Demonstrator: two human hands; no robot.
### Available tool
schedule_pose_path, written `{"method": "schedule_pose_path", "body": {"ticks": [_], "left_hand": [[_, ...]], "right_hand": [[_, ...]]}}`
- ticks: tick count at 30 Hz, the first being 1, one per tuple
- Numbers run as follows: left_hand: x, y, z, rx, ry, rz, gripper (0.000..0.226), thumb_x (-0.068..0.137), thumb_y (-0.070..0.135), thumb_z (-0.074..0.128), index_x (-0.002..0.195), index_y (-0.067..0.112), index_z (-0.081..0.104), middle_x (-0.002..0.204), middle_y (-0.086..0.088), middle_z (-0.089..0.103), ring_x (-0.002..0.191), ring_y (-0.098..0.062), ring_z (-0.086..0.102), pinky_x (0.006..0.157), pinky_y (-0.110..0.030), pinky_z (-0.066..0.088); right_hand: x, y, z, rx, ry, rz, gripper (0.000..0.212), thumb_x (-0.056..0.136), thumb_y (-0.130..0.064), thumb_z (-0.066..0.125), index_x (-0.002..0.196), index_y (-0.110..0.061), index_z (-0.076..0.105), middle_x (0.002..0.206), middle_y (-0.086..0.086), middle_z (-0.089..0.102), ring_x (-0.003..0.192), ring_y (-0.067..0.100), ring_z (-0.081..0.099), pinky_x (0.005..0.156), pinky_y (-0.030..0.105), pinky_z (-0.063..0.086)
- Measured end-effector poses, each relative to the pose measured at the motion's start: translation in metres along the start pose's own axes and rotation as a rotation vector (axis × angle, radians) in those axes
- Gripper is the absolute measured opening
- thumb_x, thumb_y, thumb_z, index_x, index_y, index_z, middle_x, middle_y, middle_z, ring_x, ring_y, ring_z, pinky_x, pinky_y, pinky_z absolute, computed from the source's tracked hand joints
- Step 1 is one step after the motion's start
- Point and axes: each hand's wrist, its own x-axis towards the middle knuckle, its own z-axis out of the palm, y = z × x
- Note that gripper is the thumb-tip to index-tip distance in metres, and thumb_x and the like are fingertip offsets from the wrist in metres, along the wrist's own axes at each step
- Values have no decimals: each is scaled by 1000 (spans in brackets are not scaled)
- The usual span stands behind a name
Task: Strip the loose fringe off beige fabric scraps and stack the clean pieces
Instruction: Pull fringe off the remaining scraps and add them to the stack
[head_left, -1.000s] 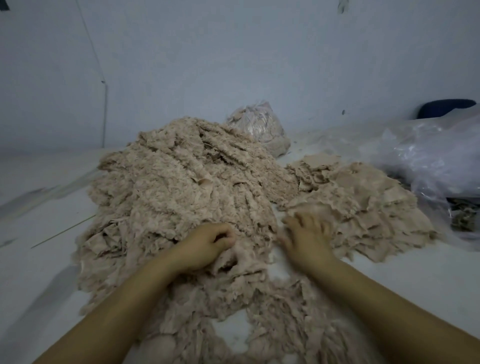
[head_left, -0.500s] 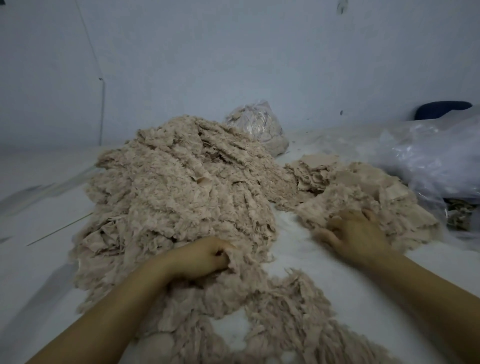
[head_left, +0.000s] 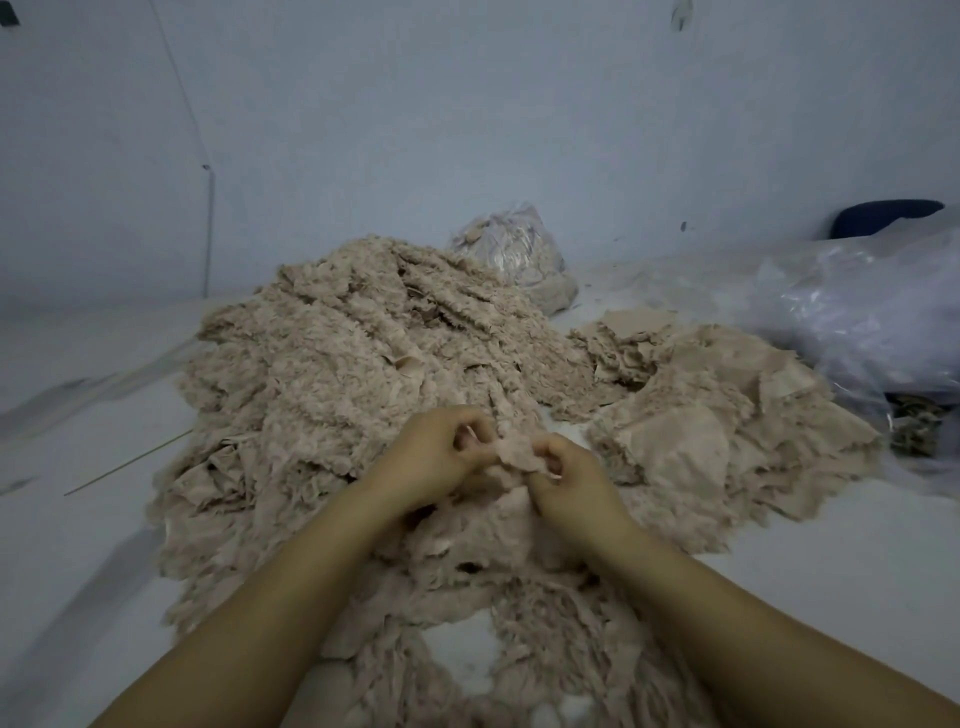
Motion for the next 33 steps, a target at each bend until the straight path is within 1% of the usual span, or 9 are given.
{"method": "schedule_pose_path", "body": {"ticks": [6,9,12,16,19,21,23,26,33], "left_hand": [[-7,-13,-17,218,-169,-54,15,91,37,59,84,28,69,79,9,68,72,-5,64,66,-24,53],[-16,-12,-11,319,-328,-17,30,71,61,69,93,41,68,84,21,64,77,4,59,67,-18,50],[-22,-23,-8,412,-538,29,41,74,46,75,111,29,65,103,16,63,87,1,53,76,-20,42],[-26,-30,-11,260,-323,14,22,93,30,59,110,19,64,110,5,60,109,-12,54,88,-19,40],[-27,-17,4,442,-77,90,56,85,66,47,125,27,54,126,6,48,119,-11,39,108,-38,31],[-35,1,24,339,-63,116,86,68,81,50,140,35,35,135,12,39,123,-5,31,112,-36,23],[-39,8,44,79,-88,110,73,74,54,67,136,38,34,127,12,47,119,-3,44,100,-18,36],[-32,8,45,-552,41,-124,20,92,4,53,93,22,60,67,3,57,44,0,49,40,-11,35],[-20,9,26,-910,-79,-444,21,99,16,46,87,8,61,47,0,52,29,-3,36,30,-12,28]], "right_hand": [[1,8,-16,407,-37,306,16,91,2,52,88,-11,62,48,-7,57,39,6,49,40,20,40],[9,8,-21,477,101,357,14,91,0,55,92,-13,58,48,-7,55,39,6,47,37,20,38],[10,9,-25,579,134,387,20,93,2,51,103,-12,60,64,2,68,50,14,59,47,25,47],[7,8,-27,711,114,395,22,98,1,42,102,-16,55,73,15,71,59,26,66,63,41,56],[7,1,-21,818,117,366,19,100,0,37,103,-7,55,63,14,68,47,23,65,45,34,56],[8,-5,-13,853,136,363,18,101,-3,38,102,-3,56,65,15,69,52,23,68,52,37,59],[8,-10,-9,858,159,356,16,100,-3,39,99,-3,56,66,14,70,55,23,69,53,35,59],[8,-12,-19,788,211,344,19,101,-3,37,106,-7,54,83,16,72,61,18,67,46,25,54],[10,-10,-28,784,294,328,27,101,1,29,103,-13,52,85,14,69,63,15,68,49,24,55]]}}
